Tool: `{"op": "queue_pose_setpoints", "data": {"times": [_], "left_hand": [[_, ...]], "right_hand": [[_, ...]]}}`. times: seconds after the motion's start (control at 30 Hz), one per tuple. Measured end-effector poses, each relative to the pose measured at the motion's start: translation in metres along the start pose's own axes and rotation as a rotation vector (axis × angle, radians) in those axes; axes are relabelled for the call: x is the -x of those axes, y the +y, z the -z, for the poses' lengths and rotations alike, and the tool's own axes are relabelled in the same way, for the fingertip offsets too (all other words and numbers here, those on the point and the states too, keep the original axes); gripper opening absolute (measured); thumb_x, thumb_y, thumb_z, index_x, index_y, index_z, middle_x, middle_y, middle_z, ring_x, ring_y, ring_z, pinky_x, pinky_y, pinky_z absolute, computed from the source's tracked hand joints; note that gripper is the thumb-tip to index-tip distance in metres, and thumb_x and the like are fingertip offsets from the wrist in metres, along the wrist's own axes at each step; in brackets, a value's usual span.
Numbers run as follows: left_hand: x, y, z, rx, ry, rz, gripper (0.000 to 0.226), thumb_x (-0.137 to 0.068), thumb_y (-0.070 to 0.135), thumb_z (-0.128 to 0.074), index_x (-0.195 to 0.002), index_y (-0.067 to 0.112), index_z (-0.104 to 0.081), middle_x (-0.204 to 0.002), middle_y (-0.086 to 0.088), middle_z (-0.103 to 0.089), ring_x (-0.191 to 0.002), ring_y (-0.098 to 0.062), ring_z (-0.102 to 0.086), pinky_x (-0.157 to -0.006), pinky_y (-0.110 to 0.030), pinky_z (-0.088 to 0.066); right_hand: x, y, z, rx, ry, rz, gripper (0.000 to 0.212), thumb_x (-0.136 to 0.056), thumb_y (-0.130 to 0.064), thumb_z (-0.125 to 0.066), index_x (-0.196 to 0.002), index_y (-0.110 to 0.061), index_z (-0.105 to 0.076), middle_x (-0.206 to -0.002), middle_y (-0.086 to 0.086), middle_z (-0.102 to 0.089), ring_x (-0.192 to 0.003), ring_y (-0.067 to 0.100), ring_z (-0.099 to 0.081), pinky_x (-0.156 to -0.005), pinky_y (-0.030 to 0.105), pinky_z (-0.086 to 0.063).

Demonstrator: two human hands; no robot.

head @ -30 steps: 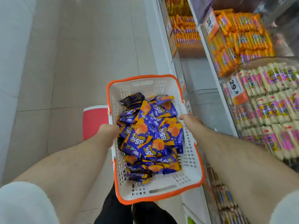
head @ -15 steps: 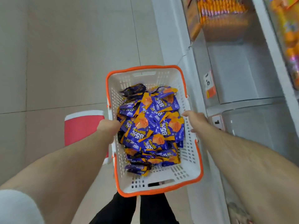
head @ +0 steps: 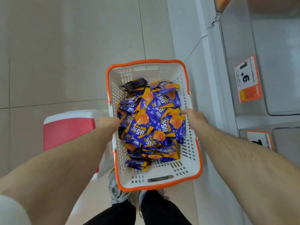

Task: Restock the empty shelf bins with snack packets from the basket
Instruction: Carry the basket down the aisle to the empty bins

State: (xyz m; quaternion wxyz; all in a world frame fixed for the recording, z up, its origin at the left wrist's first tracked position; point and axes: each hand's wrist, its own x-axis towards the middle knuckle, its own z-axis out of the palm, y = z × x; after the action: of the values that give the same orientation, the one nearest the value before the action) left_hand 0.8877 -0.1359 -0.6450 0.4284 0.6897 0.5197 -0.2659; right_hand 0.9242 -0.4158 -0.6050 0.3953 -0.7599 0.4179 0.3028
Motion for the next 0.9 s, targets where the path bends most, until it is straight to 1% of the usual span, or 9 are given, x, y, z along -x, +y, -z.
{"op": "queue_pose_setpoints", "data": {"times": [0.1,0.2,0.27,0.37,0.43,0.5,0.6,0.73,0.9], "left_hand": [[0.000,0.005,-0.007,-0.084,0.034,0.014,0.025,-0.094,0.008,-0.048,-0.070,0.009,-0.040,-0.075,-0.007,-0.045,-0.067,-0.020,-0.046,-0.071,-0.035,-0.046],[-0.006,0.004,-0.015,-0.124,-0.004,0.027,0.015,-0.092,0.010,-0.050,-0.078,0.005,-0.049,-0.079,-0.009,-0.050,-0.066,-0.021,-0.048,-0.070,-0.035,-0.047],[-0.006,0.006,-0.019,-0.139,-0.029,0.019,0.010,-0.091,0.012,-0.052,-0.091,0.002,-0.053,-0.078,-0.007,-0.050,-0.077,-0.025,-0.053,-0.073,-0.037,-0.048],[-0.004,0.015,-0.022,-0.161,-0.092,0.011,0.009,-0.092,0.015,-0.053,-0.095,0.007,-0.052,-0.073,-0.003,-0.046,-0.087,-0.026,-0.051,-0.075,-0.036,-0.046],[0.002,0.021,-0.022,-0.236,-0.089,0.017,0.009,-0.094,0.012,-0.050,-0.090,0.004,-0.054,-0.078,-0.007,-0.051,-0.084,-0.026,-0.054,-0.071,-0.035,-0.049],[0.005,0.027,-0.025,-0.268,-0.090,-0.008,0.013,-0.093,0.010,-0.050,-0.098,0.001,-0.057,-0.087,-0.012,-0.056,-0.081,-0.027,-0.057,-0.069,-0.035,-0.053],[0.010,0.033,-0.029,-0.273,-0.071,-0.018,0.017,-0.090,0.010,-0.050,-0.100,-0.001,-0.057,-0.078,-0.011,-0.053,-0.067,-0.023,-0.051,-0.056,-0.030,-0.046],[0.013,0.029,-0.040,-0.249,-0.081,0.001,0.013,-0.091,0.009,-0.049,-0.097,-0.002,-0.053,-0.075,-0.008,-0.049,-0.062,-0.019,-0.046,-0.052,-0.026,-0.041],[0.017,0.018,-0.053,-0.226,-0.117,0.004,0.017,-0.090,0.012,-0.051,-0.101,-0.001,-0.053,-0.076,-0.006,-0.049,-0.063,-0.017,-0.047,-0.052,-0.026,-0.039]], "right_hand": [[-0.010,-0.002,-0.001,0.008,-0.020,-0.036,0.059,-0.070,-0.049,-0.064,-0.116,-0.012,-0.060,-0.100,0.008,-0.070,-0.087,0.025,-0.067,-0.074,0.035,-0.052],[-0.017,-0.004,-0.001,0.022,-0.064,-0.068,0.047,-0.081,-0.043,-0.064,-0.114,-0.011,-0.057,-0.092,0.003,-0.066,-0.081,0.021,-0.063,-0.067,0.030,-0.045],[-0.019,-0.008,-0.001,0.000,-0.143,-0.078,0.039,-0.087,-0.038,-0.063,-0.117,-0.016,-0.053,-0.101,-0.001,-0.058,-0.088,0.018,-0.054,-0.077,0.032,-0.041],[-0.020,-0.020,-0.008,0.090,-0.126,-0.065,0.048,-0.085,-0.036,-0.064,-0.126,-0.013,-0.053,-0.118,0.005,-0.057,-0.103,0.023,-0.052,-0.082,0.035,-0.041],[-0.017,-0.032,-0.011,0.202,-0.001,0.006,0.035,-0.085,-0.031,-0.063,-0.112,-0.009,-0.057,-0.097,0.004,-0.060,-0.085,0.021,-0.056,-0.071,0.030,-0.045],[-0.015,-0.043,-0.014,0.249,0.045,0.073,0.019,-0.086,-0.027,-0.060,-0.086,-0.009,-0.054,-0.078,0.001,-0.055,-0.069,0.015,-0.052,-0.067,0.029,-0.046],[-0.007,-0.053,-0.018,0.266,0.016,0.114,0.024,-0.087,-0.024,-0.059,-0.071,-0.013,-0.045,-0.071,0.000,-0.048,-0.063,0.014,-0.046,-0.063,0.029,-0.042],[-0.005,-0.057,-0.016,0.252,-0.008,0.120,0.019,-0.085,-0.026,-0.063,-0.081,-0.011,-0.051,-0.074,0.001,-0.050,-0.065,0.014,-0.047,-0.059,0.027,-0.039],[-0.007,-0.046,-0.018,0.218,-0.049,0.117,0.036,-0.085,-0.026,-0.063,-0.113,-0.003,-0.058,-0.090,0.009,-0.059,-0.081,0.016,-0.057,-0.087,0.039,-0.052]]}}
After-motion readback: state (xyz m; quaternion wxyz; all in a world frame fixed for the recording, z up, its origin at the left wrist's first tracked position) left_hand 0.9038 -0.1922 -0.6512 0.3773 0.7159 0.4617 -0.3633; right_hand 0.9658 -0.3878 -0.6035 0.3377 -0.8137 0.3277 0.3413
